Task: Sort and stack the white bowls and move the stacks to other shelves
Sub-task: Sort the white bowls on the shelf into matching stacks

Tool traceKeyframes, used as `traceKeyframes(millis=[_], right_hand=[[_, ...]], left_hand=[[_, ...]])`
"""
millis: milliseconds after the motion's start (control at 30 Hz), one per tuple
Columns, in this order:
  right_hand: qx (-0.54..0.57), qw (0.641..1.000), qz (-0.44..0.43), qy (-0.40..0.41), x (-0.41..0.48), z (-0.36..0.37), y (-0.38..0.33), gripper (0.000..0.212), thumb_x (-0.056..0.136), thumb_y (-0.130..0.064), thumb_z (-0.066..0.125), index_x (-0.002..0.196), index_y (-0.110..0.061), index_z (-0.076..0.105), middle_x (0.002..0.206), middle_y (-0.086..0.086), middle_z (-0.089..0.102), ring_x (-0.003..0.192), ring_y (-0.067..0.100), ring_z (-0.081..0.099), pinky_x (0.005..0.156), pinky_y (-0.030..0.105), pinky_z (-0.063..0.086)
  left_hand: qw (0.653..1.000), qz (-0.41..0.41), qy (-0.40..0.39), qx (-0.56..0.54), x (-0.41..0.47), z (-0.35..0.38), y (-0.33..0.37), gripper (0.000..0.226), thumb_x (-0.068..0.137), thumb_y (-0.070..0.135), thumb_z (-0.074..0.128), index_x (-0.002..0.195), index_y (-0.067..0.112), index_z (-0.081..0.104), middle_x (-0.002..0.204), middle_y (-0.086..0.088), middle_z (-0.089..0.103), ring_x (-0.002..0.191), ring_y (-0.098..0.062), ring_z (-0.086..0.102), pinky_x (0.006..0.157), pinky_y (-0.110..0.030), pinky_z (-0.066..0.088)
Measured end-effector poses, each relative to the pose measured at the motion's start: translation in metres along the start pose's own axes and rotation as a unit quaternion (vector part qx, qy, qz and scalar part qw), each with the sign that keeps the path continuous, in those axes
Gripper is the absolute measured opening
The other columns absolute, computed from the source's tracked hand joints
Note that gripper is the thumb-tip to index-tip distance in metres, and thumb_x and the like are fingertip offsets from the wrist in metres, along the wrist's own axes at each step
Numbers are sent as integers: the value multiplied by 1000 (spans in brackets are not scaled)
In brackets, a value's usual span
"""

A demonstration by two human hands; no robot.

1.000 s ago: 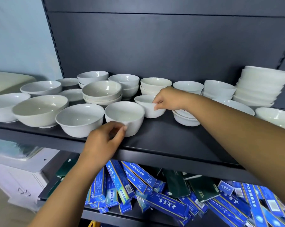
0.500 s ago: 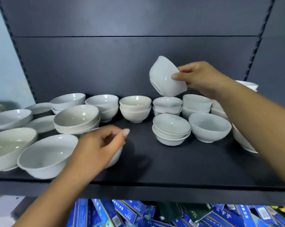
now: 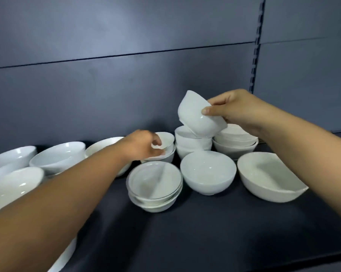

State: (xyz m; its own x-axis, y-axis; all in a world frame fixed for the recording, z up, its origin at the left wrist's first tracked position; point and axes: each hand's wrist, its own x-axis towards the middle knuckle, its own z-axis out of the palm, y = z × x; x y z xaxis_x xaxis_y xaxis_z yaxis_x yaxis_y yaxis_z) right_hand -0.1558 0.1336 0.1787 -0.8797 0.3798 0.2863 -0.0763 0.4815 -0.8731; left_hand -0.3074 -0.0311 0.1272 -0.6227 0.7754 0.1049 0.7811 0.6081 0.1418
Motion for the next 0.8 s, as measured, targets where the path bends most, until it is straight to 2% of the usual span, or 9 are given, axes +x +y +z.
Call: traceKeyframes(millis=[67, 133, 167, 233, 300, 400, 533, 700, 800], right_hand=[[1, 1000, 1, -4, 5, -11, 5, 8, 81, -11, 65, 80, -17, 70, 81, 2, 65, 75, 14, 57, 75, 28, 45], [16, 1000, 1, -16, 10, -21, 7, 7, 82, -11, 64, 81, -16, 69, 79, 2, 66, 70, 12, 59, 71, 24, 50], [28, 999, 0, -19, 12, -23, 7, 7, 83, -11, 64, 81, -16, 69, 78, 1, 67, 66, 10, 61, 67, 21, 52], [46, 999, -6, -18, 15, -25, 8, 8, 83, -11, 63, 81, -16, 69, 77, 0, 67, 62, 7, 62, 62, 17, 53], [48, 999, -15, -14, 19, -25, 7, 8, 83, -11, 63, 81, -16, 69, 77, -1, 67, 63, 8, 62, 62, 17, 53], [62, 998, -24, -8, 25, -23, 1, 8, 83, -10, 63, 81, -16, 68, 76, 0, 67, 62, 8, 62, 61, 18, 53], [90, 995, -32, -1, 30, -25, -8, 8, 82, -10, 63, 79, -15, 68, 62, -6, 69, 55, 5, 64, 58, 19, 54], [141, 990, -11, 13, 33, -28, -16, 9, 85, -10, 60, 79, -12, 66, 62, -4, 68, 53, 7, 63, 57, 23, 55], [159, 987, 6, 27, 35, -27, -19, 10, 86, -7, 58, 78, -11, 63, 72, 1, 64, 53, 7, 62, 54, 22, 54]], left_hand=[[997, -17, -62, 45, 17, 8, -2, 24, 88, 38, 54, 90, 17, 66, 101, -3, 65, 98, -17, 57, 82, -24, 40], [996, -18, -78, 37, 24, 11, -9, 38, 89, 33, 55, 54, 19, 48, 63, -4, 53, 63, -9, 49, 61, -21, 36], [996, -17, -80, 22, 25, 11, -13, 44, 89, 30, 57, 49, 20, 40, 55, -1, 42, 53, -7, 39, 55, -20, 31], [996, -19, -89, -11, 25, 8, -17, 40, 88, 28, 60, 54, 17, 41, 58, 0, 35, 57, -9, 31, 58, -22, 28], [995, -28, -85, -51, 26, -1, -16, 20, 86, 28, 62, 72, 13, 62, 68, 1, 46, 67, -11, 39, 67, -21, 33], [991, -35, -50, -117, 26, -22, -14, 16, 85, 27, 63, 92, 14, 69, 82, 11, 60, 75, 1, 51, 71, -12, 36], [985, -31, -31, -169, 26, -42, -21, 11, 83, 32, 64, 71, 31, 65, 55, 26, 59, 55, 11, 49, 61, -11, 36], [987, -19, -71, -143, 31, -47, -29, 24, 81, 35, 65, 57, 34, 65, 48, 26, 56, 55, 4, 49, 64, -18, 38], [979, 1, -118, -167, 30, -55, -31, 15, 64, 47, 76, 61, 33, 71, 60, 20, 65, 58, 5, 56, 65, -15, 47]])
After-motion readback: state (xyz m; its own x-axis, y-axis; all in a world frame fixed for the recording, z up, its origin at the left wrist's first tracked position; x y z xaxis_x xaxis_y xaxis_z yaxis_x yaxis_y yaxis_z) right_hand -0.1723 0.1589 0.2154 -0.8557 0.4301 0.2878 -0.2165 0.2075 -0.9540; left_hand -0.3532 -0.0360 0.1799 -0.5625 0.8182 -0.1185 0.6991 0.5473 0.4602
